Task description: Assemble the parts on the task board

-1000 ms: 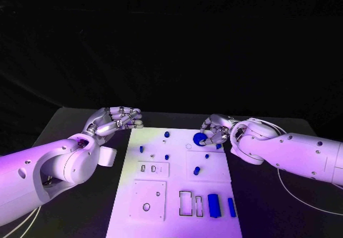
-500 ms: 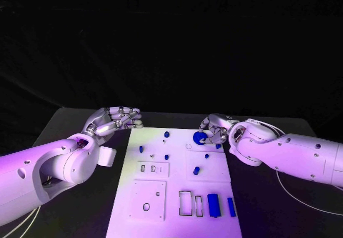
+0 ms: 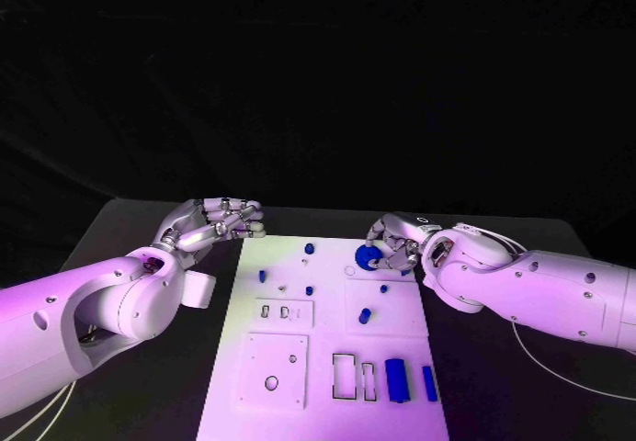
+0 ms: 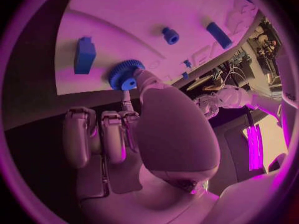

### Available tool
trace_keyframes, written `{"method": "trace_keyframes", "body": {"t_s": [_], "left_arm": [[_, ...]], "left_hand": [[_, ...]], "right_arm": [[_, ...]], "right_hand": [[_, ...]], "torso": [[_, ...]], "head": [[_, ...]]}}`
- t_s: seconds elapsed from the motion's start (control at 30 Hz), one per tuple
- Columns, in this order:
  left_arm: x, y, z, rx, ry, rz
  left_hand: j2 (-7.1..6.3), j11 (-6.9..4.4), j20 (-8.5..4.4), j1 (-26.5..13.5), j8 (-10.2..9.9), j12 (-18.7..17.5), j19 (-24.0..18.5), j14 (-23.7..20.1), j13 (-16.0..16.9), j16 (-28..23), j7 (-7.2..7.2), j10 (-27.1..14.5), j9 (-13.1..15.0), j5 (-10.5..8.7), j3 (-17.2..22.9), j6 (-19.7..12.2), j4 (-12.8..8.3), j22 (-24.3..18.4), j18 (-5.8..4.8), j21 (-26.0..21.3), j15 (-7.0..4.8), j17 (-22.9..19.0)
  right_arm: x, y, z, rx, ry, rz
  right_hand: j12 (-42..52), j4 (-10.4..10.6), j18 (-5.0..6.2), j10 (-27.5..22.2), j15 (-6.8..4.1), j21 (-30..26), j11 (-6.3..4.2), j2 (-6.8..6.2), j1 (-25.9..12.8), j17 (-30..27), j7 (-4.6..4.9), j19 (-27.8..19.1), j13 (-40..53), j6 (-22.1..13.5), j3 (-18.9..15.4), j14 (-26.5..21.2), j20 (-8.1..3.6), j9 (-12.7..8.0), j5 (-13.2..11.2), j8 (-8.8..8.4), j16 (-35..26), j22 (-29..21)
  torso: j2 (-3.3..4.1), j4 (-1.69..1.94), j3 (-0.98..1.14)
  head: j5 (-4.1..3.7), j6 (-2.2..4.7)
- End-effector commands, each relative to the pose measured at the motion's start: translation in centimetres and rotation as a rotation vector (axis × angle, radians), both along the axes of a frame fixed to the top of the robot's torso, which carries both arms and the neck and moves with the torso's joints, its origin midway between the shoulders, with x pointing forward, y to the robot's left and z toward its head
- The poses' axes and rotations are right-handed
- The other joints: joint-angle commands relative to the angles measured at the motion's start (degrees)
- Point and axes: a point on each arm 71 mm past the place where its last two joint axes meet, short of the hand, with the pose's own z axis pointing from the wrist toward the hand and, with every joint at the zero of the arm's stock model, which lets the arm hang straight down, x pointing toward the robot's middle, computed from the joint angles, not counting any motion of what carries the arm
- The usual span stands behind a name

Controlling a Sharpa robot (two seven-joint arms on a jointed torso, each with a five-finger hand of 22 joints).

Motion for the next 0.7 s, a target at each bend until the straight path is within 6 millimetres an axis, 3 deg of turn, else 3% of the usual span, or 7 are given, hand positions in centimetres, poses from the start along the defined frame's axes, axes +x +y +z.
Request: {"method": "trace_keyframes", "body": {"t_s": [0.03, 0.33, 0.7], "left_arm": [[0.0, -0.3, 0.1, -0.01, 0.0, -0.022], [0.0, -0.3, 0.1, -0.01, 0.001, -0.023], [0.0, -0.5, 0.0, -0.012, 0.001, -0.028]], "left_hand": [[-0.29, 0.4, 0.28, -0.1, -0.22, -0.25, -0.25, -0.3, 0.03, -0.21, 0.42, -0.07, -0.05, -0.37, 0.32, -0.08, 0.09, -0.08, 0.22, -0.29, 0.07, 0.05], [-0.29, 0.4, 0.28, -0.1, -0.22, -0.25, -0.25, -0.3, 0.03, -0.21, 0.42, -0.07, -0.05, -0.37, 0.32, -0.08, 0.09, -0.08, 0.22, -0.29, 0.07, 0.05], [-0.29, 0.4, 0.28, -0.1, -0.22, -0.25, -0.25, -0.3, 0.03, -0.21, 0.42, -0.07, -0.05, -0.37, 0.32, -0.08, 0.09, -0.08, 0.22, -0.29, 0.07, 0.05]], "right_arm": [[-0.6, 0.9, 0.5, -0.001, -0.056, 0.025], [-2.5, 4.9, 2.2, 0.012, -0.145, 0.098], [-2.7, 9.2, 2.5, 0.003, -0.196, 0.153]], "right_hand": [[0.31, 0.0, -1.01, 4.55, -0.46, 0.28, -0.42, -0.07, -0.3, 13.31, -0.81, 0.33, 12.91, 1.4, 0.39, 5.61, -0.12, 0.0, 0.45, 0.12, 0.27, 7.02], [0.5, 0.01, -1.2, 4.71, -0.54, 0.85, -0.53, -0.2, -0.87, 13.59, -0.93, 0.86, 13.1, 1.78, 1.21, 5.67, -0.2, -0.03, 0.57, 0.04, 0.33, 7.74], [0.5, -0.03, -1.2, 4.72, -0.59, 0.84, -0.6, -0.22, -1.04, 13.54, -1.01, 0.86, 13.11, 1.96, 1.65, 5.66, -0.25, -0.04, 0.59, 0.0, 0.32, 7.75]], "torso": [[-0.02, 0.02, 0.03], [-0.01, 0.07, -0.01], [0.02, 0.11, -0.15]], "head": [[0.18, -0.01], [0.32, -0.12], [0.38, -0.26]]}}
